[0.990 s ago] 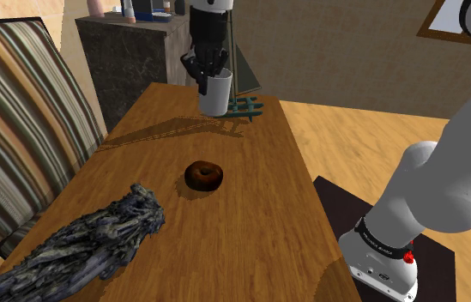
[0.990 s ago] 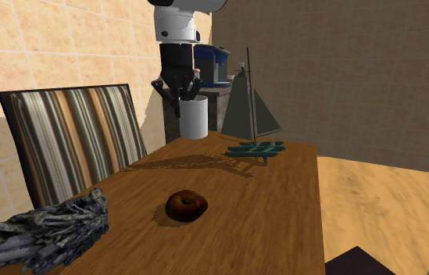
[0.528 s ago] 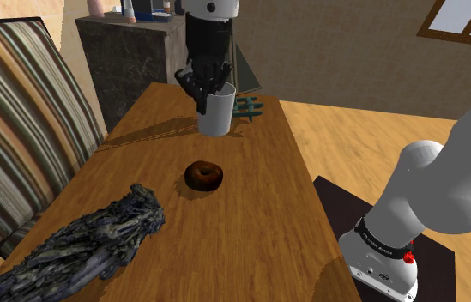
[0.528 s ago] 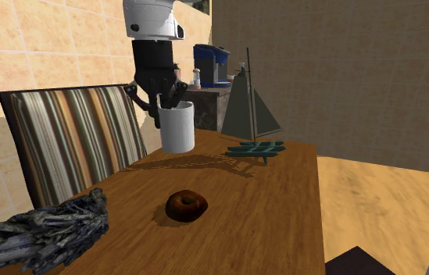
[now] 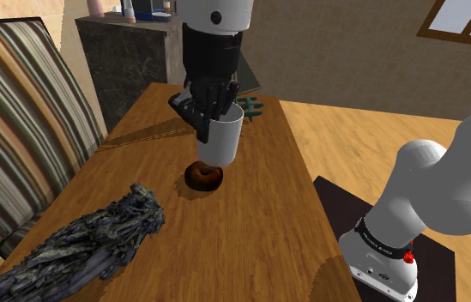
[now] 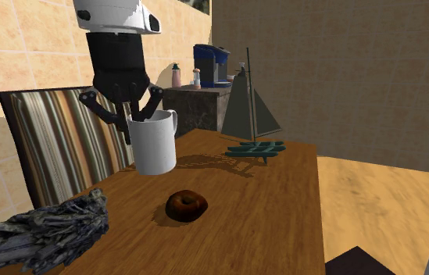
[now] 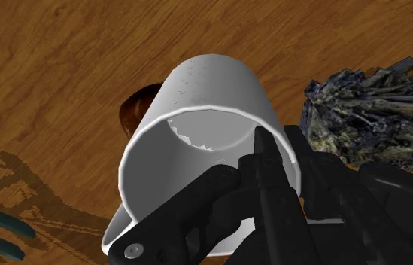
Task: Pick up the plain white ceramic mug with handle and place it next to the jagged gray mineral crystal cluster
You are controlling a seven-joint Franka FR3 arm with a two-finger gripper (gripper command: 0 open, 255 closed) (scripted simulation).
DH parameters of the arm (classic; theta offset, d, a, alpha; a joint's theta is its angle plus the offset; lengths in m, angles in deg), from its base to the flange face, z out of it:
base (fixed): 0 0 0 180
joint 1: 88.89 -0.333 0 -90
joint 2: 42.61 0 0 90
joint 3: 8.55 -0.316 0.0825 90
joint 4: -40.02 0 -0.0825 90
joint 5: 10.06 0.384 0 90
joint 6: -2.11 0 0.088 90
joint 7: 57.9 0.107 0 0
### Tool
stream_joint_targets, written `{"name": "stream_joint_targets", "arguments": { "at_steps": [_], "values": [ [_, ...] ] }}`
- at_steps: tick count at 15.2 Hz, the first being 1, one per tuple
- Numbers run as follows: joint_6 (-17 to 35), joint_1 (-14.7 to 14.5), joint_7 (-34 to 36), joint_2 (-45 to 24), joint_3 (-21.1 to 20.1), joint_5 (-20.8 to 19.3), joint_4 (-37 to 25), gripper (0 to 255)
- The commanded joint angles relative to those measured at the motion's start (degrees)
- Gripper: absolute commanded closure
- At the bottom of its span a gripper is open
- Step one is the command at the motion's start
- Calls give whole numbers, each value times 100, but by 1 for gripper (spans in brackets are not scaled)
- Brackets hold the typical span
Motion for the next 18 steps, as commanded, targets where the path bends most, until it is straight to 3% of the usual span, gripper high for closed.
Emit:
{"name": "stream_joint_targets", "arguments": {
  "at_steps": [1, 18],
  "values": [
    [117, -36, 94, 6, -54, 11, 125, 255],
    [1423, -59, 180, -140, -125, -30, 1297, 255]
  ]
}}
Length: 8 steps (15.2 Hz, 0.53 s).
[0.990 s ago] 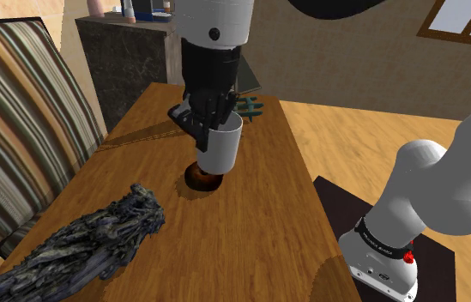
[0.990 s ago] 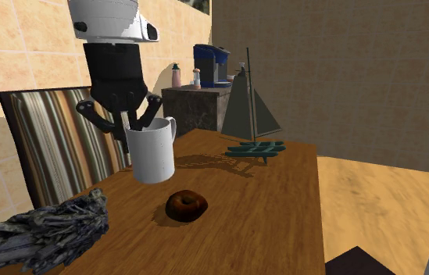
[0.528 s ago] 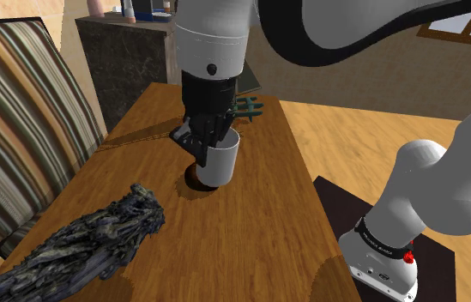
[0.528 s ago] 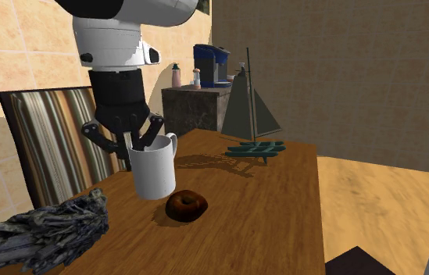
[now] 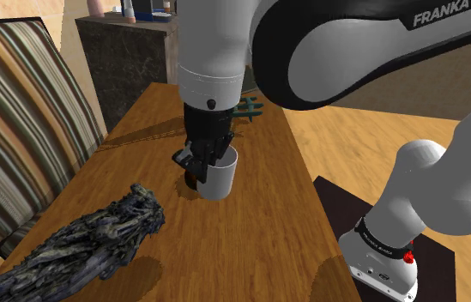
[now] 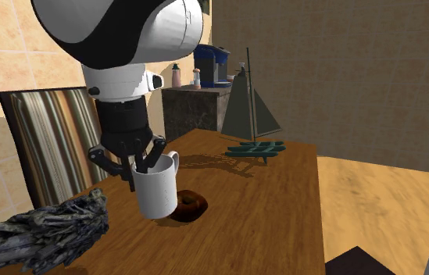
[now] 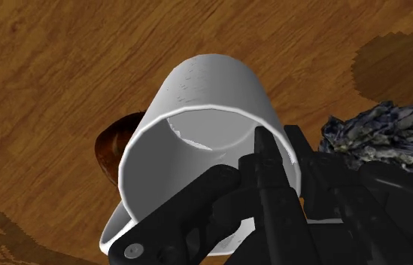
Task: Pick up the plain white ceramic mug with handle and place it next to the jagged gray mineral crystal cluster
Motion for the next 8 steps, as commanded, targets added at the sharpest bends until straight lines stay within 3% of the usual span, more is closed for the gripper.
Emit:
{"name": "stream_joint_targets", "arguments": {
  "at_steps": [1, 8],
  "values": [
    [157, -4, 28, -51, -18, -18, 106, 255],
    [698, -4, 108, -235, -58, -94, 479, 255]
  ]
}}
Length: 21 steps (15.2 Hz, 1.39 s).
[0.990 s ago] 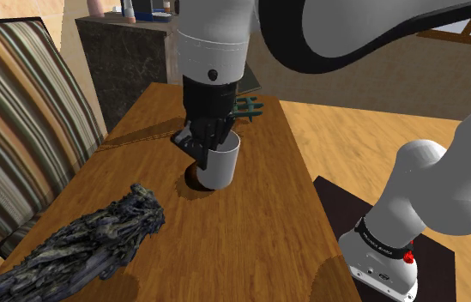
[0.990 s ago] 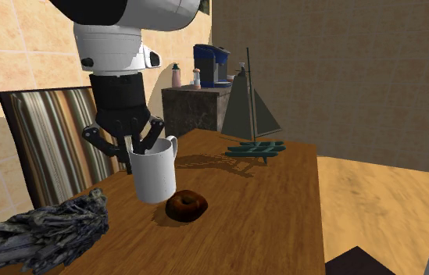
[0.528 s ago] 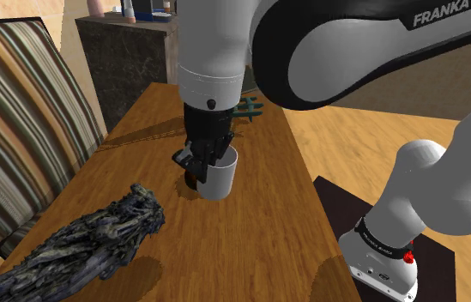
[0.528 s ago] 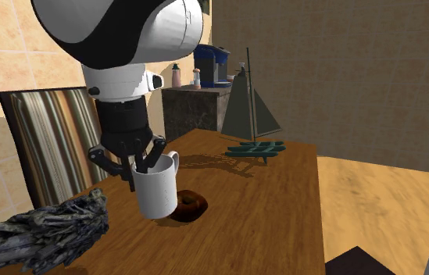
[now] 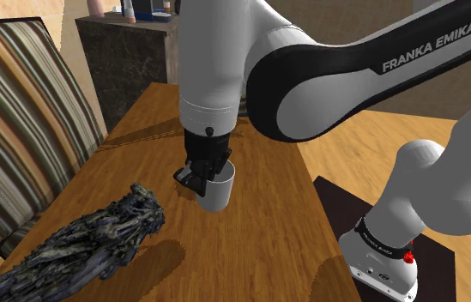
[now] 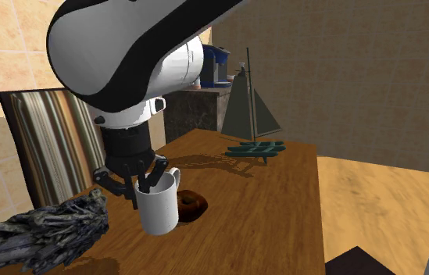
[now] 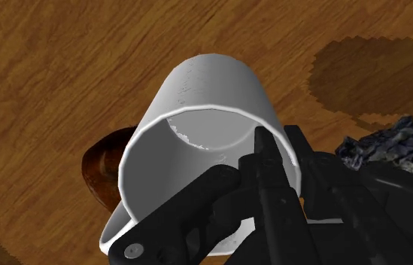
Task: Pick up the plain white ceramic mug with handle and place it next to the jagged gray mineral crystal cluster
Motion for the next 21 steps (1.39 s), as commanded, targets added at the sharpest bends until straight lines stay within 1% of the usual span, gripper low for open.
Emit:
{"name": "stream_joint_targets", "arguments": {
  "at_steps": [1, 13, 21],
  "values": [
    [172, -4, 43, -75, -20, -32, 101, 255],
    [1101, 9, 273, -566, -80, -296, 587, 255],
    [1144, 9, 287, -594, -81, -314, 605, 255]
  ]
}}
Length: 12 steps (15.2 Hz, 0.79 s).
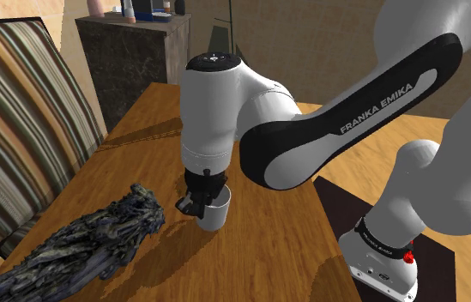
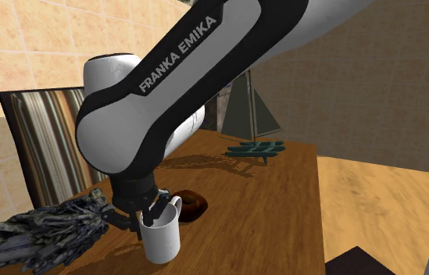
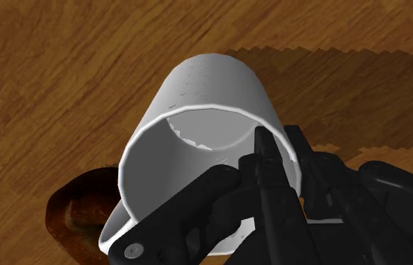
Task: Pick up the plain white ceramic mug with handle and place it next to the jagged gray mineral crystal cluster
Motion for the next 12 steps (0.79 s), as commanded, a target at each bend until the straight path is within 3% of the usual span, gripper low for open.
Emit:
{"name": "stream_joint_targets", "arguments": {
  "at_steps": [1, 6, 10, 12],
  "values": [
    [0, 0, 0, 0, 0, 0, 0, 0],
    [1, 0, 0, 0, 0, 0, 0, 0],
    [-731, -18, -176, 430, 23, 241, -345, 0],
    [-731, -20, -176, 430, 25, 241, -344, 0]
  ]
}}
